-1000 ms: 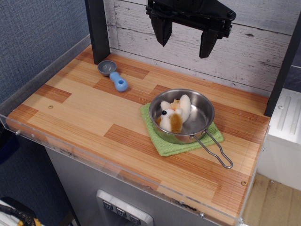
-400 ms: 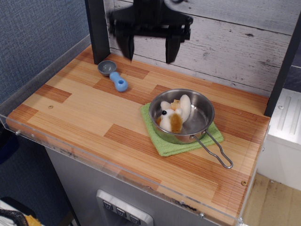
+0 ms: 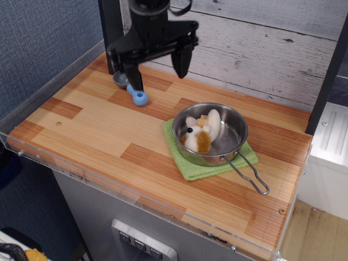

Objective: Move the scoop at the edge of the table.

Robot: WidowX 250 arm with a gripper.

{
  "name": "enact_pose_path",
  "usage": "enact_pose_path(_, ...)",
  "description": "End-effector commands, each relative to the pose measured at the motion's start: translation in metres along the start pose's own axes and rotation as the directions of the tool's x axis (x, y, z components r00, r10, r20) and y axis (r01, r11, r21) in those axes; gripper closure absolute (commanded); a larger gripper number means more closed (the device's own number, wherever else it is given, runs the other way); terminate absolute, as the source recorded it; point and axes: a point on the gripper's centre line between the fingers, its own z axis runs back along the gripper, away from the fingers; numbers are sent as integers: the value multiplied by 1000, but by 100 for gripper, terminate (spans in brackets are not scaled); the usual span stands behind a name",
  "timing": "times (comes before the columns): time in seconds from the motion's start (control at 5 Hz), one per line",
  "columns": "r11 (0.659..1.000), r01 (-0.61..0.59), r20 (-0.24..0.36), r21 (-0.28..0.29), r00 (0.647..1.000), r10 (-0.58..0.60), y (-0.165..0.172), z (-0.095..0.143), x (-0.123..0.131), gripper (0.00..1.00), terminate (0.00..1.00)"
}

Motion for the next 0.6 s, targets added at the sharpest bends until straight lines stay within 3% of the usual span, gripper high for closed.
enact_pose_path(0.0,996,-87,22,32,996,86,-1,-29,24,0,0)
enact_pose_path(0.4,994,-89,12,69,996,88,-6,-64,43,0,0)
